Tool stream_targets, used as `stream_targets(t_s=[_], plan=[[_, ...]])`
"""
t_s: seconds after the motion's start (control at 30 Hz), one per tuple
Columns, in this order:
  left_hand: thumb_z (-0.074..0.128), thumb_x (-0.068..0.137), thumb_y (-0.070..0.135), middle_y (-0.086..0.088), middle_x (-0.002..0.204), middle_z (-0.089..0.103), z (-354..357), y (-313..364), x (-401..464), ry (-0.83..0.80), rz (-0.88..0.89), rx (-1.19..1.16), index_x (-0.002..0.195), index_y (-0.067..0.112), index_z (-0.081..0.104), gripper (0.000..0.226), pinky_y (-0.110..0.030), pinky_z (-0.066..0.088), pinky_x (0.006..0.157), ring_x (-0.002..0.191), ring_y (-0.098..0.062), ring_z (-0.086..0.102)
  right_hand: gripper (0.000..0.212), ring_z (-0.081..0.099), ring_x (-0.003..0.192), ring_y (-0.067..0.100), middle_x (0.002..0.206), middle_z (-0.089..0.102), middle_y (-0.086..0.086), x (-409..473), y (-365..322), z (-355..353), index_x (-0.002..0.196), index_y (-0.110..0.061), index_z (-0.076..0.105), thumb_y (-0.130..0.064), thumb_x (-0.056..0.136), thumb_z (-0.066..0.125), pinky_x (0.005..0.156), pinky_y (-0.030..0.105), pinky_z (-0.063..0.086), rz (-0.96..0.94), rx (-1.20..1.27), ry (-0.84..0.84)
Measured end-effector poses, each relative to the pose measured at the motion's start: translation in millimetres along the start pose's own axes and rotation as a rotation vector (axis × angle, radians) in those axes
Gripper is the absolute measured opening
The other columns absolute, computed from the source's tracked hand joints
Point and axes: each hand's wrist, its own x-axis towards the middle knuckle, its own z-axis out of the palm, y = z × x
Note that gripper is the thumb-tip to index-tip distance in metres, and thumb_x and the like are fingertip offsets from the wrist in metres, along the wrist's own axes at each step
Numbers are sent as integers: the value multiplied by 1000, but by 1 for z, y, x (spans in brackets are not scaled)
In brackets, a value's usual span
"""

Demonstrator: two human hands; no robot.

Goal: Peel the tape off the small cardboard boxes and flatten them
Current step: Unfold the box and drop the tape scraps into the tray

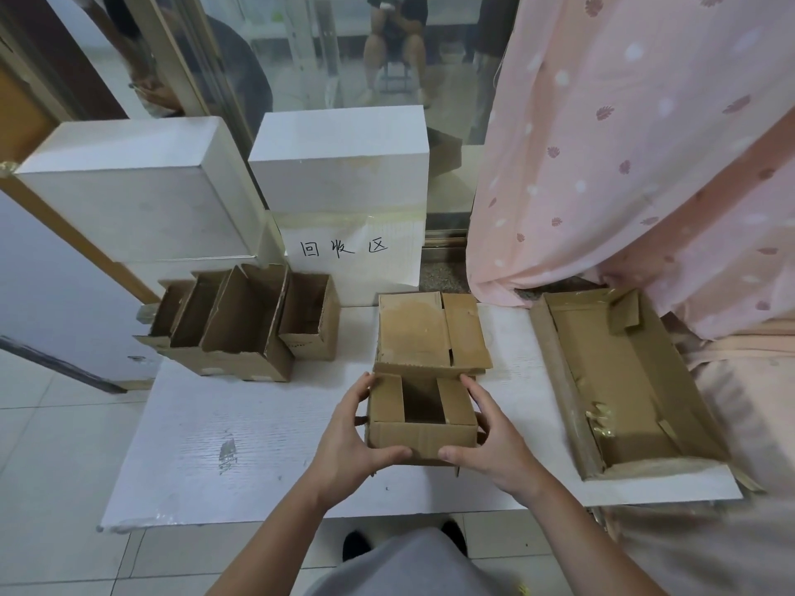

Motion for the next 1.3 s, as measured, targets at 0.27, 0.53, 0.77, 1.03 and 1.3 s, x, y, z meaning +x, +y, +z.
stream_targets(t_s=[0.27, 0.53, 0.77, 1.03, 1.3], plan=[[93, 60, 61, 36, 144, 14, -3, -3, 2, -111, 67, 231, 160, 53, -2, 137, -30, 51, 108, 137, -2, 29, 126, 24, 143, 10, 151, 11, -34, -3, -6, -2, 155, -56, 5, -34, 69, 93, 108, 25, 43, -14, -138, -100], [94, 52, 59, 30, 140, 16, -2, -7, 9, -135, 63, 278, 162, 45, -2, 147, -48, 55, 103, 136, -14, 30, 130, 34, 138, 11, 143, 16, -30, -6, -6, -3, 161, -40, 5, -34, 67, 95, 102, 16, 45, -27, -217, -76], [75, 65, 79, 37, 132, 18, 6, -1, 6, 0, 73, 218, 160, 47, 12, 118, -41, 47, 112, 135, -9, 35, 140, 35, 140, 15, 145, 11, -35, -8, -8, 2, 158, -51, -1, -44, 59, 97, 112, 39, 45, -28, -189, -80], [65, 77, 79, 35, 141, 22, 6, -2, 1, 10, 96, 159, 153, 63, 14, 93, -33, 48, 105, 137, -6, 34, 136, 26, 148, 15, 152, 9, -36, -9, -6, 3, 155, -57, 2, -43, 59, 97, 117, 46, 40, -16, -169, -68], [48, 81, 81, 58, 134, 22, 1, 8, 1, 3, 68, 9, 151, 66, 21, 76, -32, 35, 112, 140, -1, 35, 124, 31, 146, 12, 161, 20, -23, -5, -7, -3, 152, -61, 13, -37, 64, 97, 114, 41, 43, 22, -50, -65]])
